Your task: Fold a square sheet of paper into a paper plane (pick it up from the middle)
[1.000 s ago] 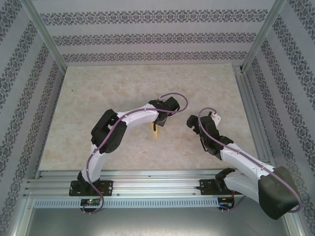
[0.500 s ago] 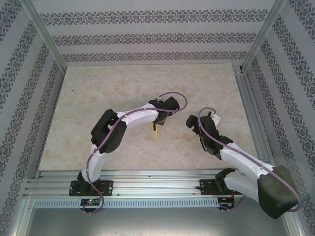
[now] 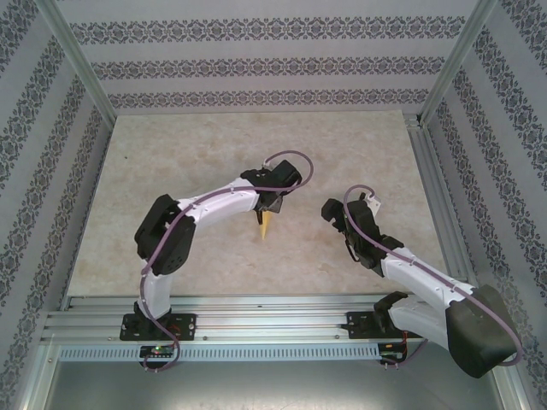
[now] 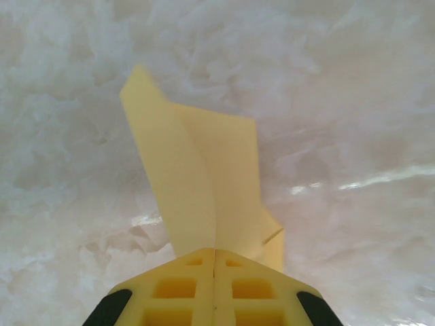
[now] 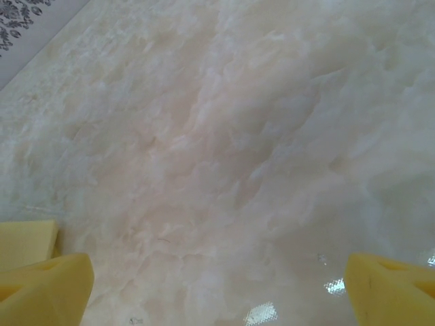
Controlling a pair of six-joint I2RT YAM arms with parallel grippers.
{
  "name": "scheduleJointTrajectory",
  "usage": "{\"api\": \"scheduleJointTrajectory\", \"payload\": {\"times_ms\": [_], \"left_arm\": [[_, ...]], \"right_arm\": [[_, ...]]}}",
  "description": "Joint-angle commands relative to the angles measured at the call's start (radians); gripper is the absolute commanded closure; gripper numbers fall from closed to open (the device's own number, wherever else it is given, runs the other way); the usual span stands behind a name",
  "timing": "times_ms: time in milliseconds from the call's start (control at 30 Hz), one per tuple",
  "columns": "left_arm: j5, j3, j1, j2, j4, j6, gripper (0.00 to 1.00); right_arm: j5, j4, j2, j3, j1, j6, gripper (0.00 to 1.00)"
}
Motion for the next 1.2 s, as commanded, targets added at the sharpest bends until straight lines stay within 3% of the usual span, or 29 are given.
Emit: {"api": "scheduleJointTrajectory", "payload": {"times_ms": [0,200,333,433,833,1167], "left_arm": [[0.087,-0.034,0.01,-0.114,0.126,0.015,1.0],[0.333,-0.144,0.072,-0.208,0.316,-0.018,1.0],[0.527,-0.239,0.138,-0.206,0.47,-0.095,1.0],[0.609,-0.332,0.172,-0.193,0.614,-0.16,1.0],[0.66,-0.51,0.206,-0.137,0.834,-0.273,1.0],[0.63,-0.658,0.238,-0.188,0.915,-0.324,1.0]], "right_arm": [[-0.043,0.029,0.003,0.028,-0.013,0.006,0.05],[-0.121,-0.013,0.028,0.095,-0.013,-0.011,0.08],[-0.175,0.006,0.052,0.117,-0.001,-0.009,0.13],[-0.179,-0.007,0.08,0.147,0.029,-0.008,0.17],[-0.13,-0.035,0.368,0.337,0.245,0.07,0.46],[-0.092,-0.056,0.514,0.44,0.346,0.119,0.53]]}}
